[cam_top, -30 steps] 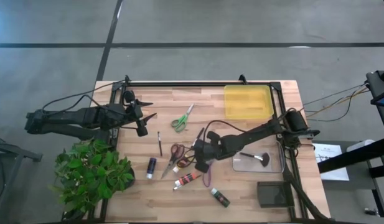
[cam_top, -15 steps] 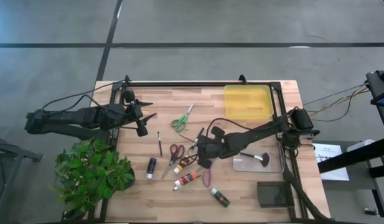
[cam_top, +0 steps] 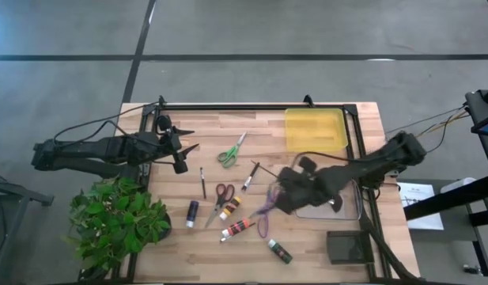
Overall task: Pick & Place Paint Supplies
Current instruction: Put the gold paint brush into the transparent bin
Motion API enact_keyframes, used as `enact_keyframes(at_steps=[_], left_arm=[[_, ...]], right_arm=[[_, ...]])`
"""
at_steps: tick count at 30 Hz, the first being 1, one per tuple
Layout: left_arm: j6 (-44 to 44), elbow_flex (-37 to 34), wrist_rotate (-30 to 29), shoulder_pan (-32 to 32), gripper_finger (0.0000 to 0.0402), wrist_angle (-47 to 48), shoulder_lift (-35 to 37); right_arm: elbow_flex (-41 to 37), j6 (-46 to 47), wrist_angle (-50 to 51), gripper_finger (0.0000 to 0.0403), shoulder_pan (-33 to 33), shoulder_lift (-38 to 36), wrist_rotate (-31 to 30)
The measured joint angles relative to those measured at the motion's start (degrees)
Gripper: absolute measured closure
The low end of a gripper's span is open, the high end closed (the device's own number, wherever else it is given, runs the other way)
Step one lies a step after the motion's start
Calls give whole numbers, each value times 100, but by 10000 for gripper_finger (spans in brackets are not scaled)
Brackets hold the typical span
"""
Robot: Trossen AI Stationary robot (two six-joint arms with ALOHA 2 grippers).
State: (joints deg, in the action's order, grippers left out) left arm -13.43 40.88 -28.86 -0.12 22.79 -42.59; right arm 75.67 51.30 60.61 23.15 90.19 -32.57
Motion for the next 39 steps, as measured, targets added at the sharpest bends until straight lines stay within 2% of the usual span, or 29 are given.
enact_keyframes(at_steps=[7, 13, 19, 28, 34, 39], left_arm=[[-4, 0, 0, 2, 188, -2, 0], [-19, 0, -2, 4, 188, -2, 0], [-20, 0, -2, 4, 188, -4, 0], [-19, 0, -2, 4, 188, -5, 0], [-19, 0, -2, 4, 188, -7, 0], [-19, 0, -2, 4, 188, -15, 0]], right_arm=[[-107, 1037, 1033, 395, 1023, -932, -366], [-280, 1486, 1224, 395, 1965, -1454, -508], [-685, 2749, 2006, 395, 2725, -1762, -639], [-1413, 3946, 2037, 395, 3618, -2189, -410], [-1732, 4574, 2037, 395, 3973, -2233, 140], [-1854, 4905, 1998, 395, 4188, -2240, 180]])
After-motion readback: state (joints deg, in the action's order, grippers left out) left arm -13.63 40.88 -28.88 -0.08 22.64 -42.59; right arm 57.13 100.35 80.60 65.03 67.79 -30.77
